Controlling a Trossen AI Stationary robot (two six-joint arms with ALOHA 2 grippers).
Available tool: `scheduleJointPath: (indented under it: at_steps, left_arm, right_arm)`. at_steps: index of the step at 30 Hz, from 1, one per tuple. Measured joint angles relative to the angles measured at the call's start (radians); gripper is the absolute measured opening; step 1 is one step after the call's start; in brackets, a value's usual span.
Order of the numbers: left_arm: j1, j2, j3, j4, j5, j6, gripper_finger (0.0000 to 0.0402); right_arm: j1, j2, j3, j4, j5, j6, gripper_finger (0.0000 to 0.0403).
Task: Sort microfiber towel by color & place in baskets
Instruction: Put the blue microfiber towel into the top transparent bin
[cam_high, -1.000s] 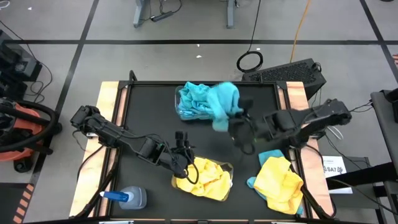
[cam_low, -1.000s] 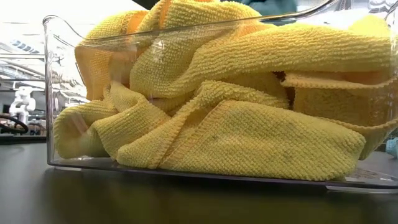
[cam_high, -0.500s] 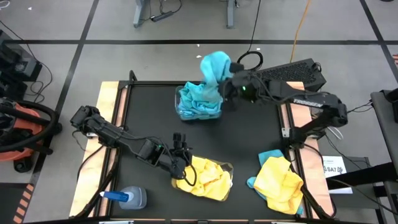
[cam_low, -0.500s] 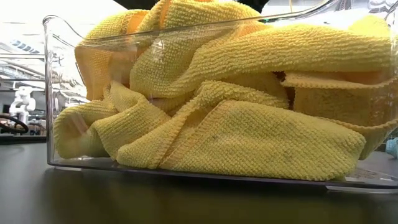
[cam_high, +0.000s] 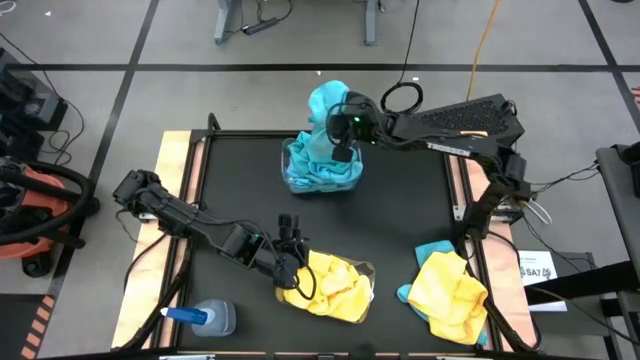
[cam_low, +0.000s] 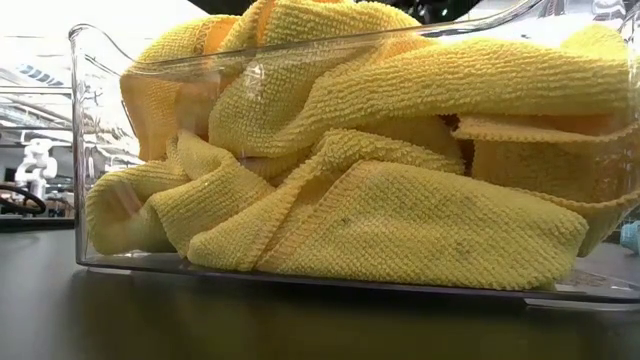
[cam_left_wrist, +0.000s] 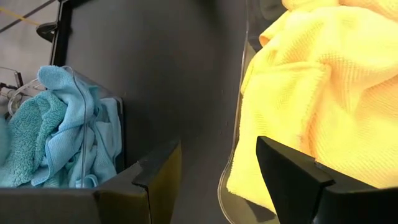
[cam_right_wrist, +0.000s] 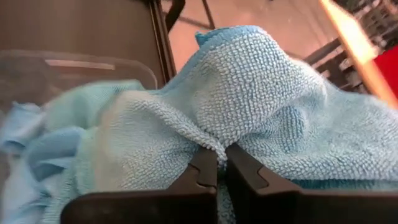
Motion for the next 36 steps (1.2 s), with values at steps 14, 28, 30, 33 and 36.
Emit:
scheduleJointPath:
  at_steps: [14,28,30,33,36]
  left_arm:
    - [-0.026,0.0,0.0,-0.002,0.0,-0.022,0.0215]
    - [-0.025,0.0,0.0,-0.002,0.0,-0.048,0.0215]
    - [-0.025,0.0,0.0,-0.002,0.0,-0.049,0.0215]
    - [-0.025,0.0,0.0,-0.002,0.0,-0.049,0.0215]
    - [-0.025,0.0,0.0,-0.001,0.0,-0.049,0.0215]
  right_arm:
    - [-0.005,0.207,-0.001,0.014,-0.183,0.11,0.0]
    - [-0.021,0.316,0.001,-0.052,-0.443,0.191,0.0]
    - [-0.03,0.331,0.002,-0.051,-0.451,0.207,0.0001]
    - [-0.039,0.353,0.003,-0.044,-0.477,0.227,0.0006]
    - [-0.043,0.37,0.004,-0.042,-0.493,0.239,0.001]
